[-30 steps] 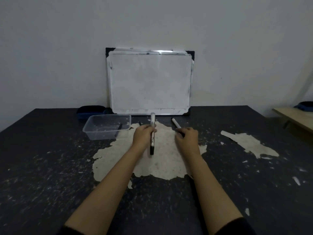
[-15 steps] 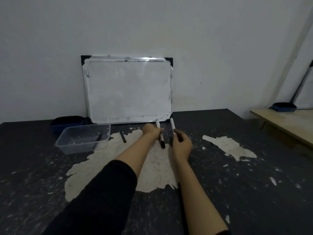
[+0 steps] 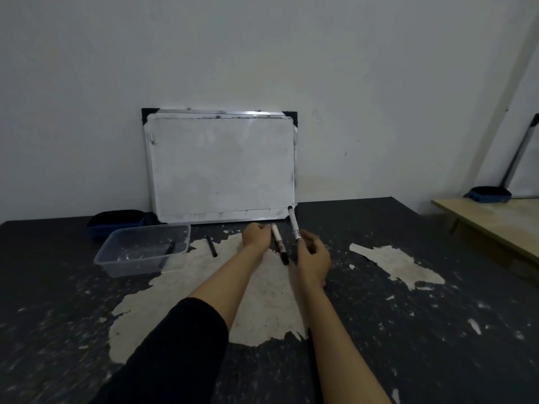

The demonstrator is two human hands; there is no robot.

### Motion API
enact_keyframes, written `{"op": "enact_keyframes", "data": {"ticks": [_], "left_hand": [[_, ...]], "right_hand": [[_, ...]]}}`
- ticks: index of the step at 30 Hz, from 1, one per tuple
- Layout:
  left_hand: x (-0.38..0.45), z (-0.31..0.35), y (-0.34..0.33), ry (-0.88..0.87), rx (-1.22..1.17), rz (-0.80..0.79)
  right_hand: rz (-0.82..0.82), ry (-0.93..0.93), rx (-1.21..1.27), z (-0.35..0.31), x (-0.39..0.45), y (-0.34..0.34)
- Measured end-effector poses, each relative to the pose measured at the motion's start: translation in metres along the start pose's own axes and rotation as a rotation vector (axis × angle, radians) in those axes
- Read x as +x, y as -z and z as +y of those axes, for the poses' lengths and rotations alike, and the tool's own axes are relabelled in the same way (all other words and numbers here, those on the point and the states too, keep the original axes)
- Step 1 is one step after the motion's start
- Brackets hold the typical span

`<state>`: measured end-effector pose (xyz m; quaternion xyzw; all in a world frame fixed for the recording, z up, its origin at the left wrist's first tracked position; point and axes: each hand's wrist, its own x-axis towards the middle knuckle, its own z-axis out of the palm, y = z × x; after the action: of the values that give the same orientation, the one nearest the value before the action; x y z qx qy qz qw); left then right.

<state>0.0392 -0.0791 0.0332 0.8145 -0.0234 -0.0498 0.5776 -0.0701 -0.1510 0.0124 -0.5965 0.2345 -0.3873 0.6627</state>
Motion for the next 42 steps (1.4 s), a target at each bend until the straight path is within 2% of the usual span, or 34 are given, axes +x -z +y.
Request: {"op": "enact_keyframes", "data": {"ticks": [3, 6, 8, 11, 13, 17, 20, 22, 27, 33, 42], "left_hand": [[0.000, 0.002, 0.027, -0.026, -0.256, -0.045], [-0.010, 0.012, 0.062, -0.055, -0.521, -0.113], [-0.019, 0.015, 0.083, -0.072, -0.632, -0.153], [-0.039, 0.008, 0.110, -0.131, -0.713, -0.118], [-0.055, 0.001, 0.125, -0.159, -0.727, -0.125], [-0.078, -0.022, 0.140, -0.109, -0.797, -0.210], [-0.090, -0.043, 0.147, -0.081, -0.883, -0.248], [-0.094, -0.055, 0.152, -0.064, -0.955, -0.235], [-0.095, -0.062, 0.163, -0.015, -0.994, -0.107], [-0.090, -0.059, 0.162, 0.063, -1.010, -0.031], [-0.089, -0.055, 0.153, 0.126, -1.031, 0.145]], "right_hand": [[-0.164, -0.044, 0.102, -0.004, -0.001, -0.004], [-0.377, -0.247, 0.261, -0.005, -0.003, -0.019], [-0.517, -0.395, 0.298, -0.013, -0.014, -0.029], [-0.715, -0.491, 0.318, -0.026, -0.041, -0.037], [-0.773, -0.495, 0.261, -0.030, -0.057, -0.038], [-0.889, -0.325, 0.027, -0.018, -0.070, -0.042], [-0.983, -0.378, 0.059, -0.009, -0.072, -0.046], [-1.038, -0.347, 0.025, -0.007, -0.073, -0.046], [-1.030, -0.070, -0.142, -0.008, -0.082, -0.047], [-0.901, 0.246, -0.348, -0.006, -0.089, -0.050], [-0.708, 0.529, -0.476, 0.005, -0.097, -0.057]]}}
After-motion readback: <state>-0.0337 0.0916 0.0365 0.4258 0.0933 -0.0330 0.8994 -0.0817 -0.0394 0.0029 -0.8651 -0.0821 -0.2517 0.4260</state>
